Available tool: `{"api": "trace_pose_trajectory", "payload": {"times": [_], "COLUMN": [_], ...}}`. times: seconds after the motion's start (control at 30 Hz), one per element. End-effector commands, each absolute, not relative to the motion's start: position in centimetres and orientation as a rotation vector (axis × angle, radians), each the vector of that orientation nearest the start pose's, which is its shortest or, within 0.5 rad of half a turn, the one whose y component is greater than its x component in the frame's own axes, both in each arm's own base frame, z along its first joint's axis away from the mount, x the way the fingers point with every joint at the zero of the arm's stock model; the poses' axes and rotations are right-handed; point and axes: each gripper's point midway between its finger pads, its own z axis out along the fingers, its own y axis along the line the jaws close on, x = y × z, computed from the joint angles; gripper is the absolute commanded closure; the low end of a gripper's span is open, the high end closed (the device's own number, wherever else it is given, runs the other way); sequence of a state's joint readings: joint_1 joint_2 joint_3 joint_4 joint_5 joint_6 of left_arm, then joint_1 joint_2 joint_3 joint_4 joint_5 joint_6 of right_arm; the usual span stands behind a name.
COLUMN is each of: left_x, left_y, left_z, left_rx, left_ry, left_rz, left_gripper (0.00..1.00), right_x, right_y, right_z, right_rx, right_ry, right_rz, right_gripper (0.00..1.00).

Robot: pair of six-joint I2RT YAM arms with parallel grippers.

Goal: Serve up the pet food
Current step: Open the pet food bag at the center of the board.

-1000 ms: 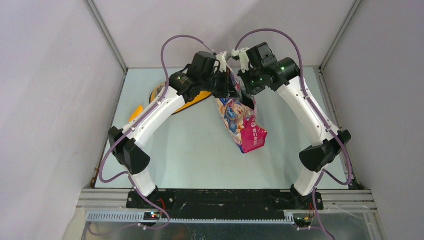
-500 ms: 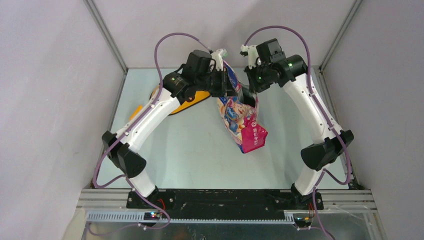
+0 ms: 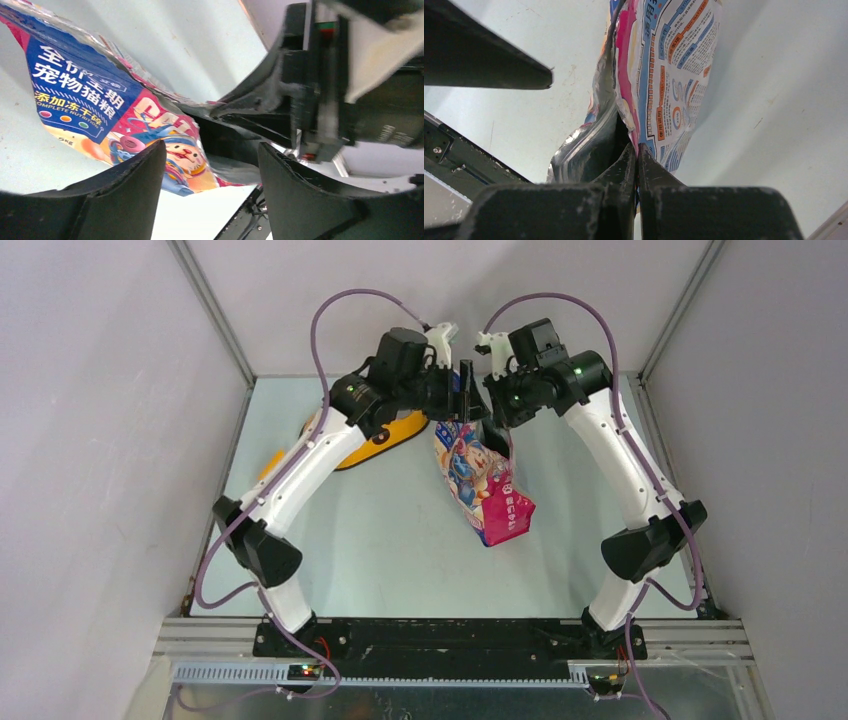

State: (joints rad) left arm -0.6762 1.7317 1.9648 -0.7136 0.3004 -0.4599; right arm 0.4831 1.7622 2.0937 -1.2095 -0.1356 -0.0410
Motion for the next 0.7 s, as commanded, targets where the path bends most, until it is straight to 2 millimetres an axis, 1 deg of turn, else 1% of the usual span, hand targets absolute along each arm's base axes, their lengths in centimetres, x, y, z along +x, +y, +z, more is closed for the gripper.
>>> {"api": "trace_pose_trajectory", "payload": {"times": [0.0,0.1,0.23,0.37,0.43,0.47,0.5,0.53,0.6,0.67], "left_x": [34.7,34.9,35.5,35.9,36.1,36.2,36.3,36.3,36.2,36.0], "left_y": [-35.6,-35.9,-35.8,-35.8,-35.7,-35.6,-35.6,-35.4,-35.4,-35.4], "left_z": [33.9,33.3,32.1,31.5,31.5,31.5,31.5,31.6,31.5,31.6], "left_rx": [0.448,0.457,0.447,0.44,0.433,0.428,0.424,0.416,0.41,0.411], "left_ry": [2.13,2.141,2.164,2.176,2.178,2.178,2.178,2.18,2.182,2.182], "left_rz": [-0.928,-0.934,-0.894,-0.877,-0.864,-0.856,-0.851,-0.846,-0.845,-0.858], "left_gripper": [0.28,0.3,0.33,0.4,0.47,0.53,0.56,0.63,0.69,0.72], "right_x": [35.4,35.3,35.2,35.0,35.0,35.0,35.0,35.1,35.2,35.3], "right_y": [21.0,20.8,20.6,20.6,20.4,20.3,20.2,20.1,20.0,19.9], "right_z": [32.7,32.9,33.0,33.0,32.9,33.0,33.0,33.0,32.9,33.0], "right_rx": [-0.686,-0.681,-0.676,-0.679,-0.675,-0.672,-0.669,-0.666,-0.661,-0.658], "right_ry": [2.245,2.241,2.24,2.237,2.238,2.236,2.237,2.236,2.235,2.234], "right_rz": [0.367,0.36,0.355,0.354,0.347,0.341,0.337,0.328,0.315,0.307], "right_gripper": [0.98,0.98,0.98,0.98,0.97,0.97,0.98,0.98,0.98,0.97]}}
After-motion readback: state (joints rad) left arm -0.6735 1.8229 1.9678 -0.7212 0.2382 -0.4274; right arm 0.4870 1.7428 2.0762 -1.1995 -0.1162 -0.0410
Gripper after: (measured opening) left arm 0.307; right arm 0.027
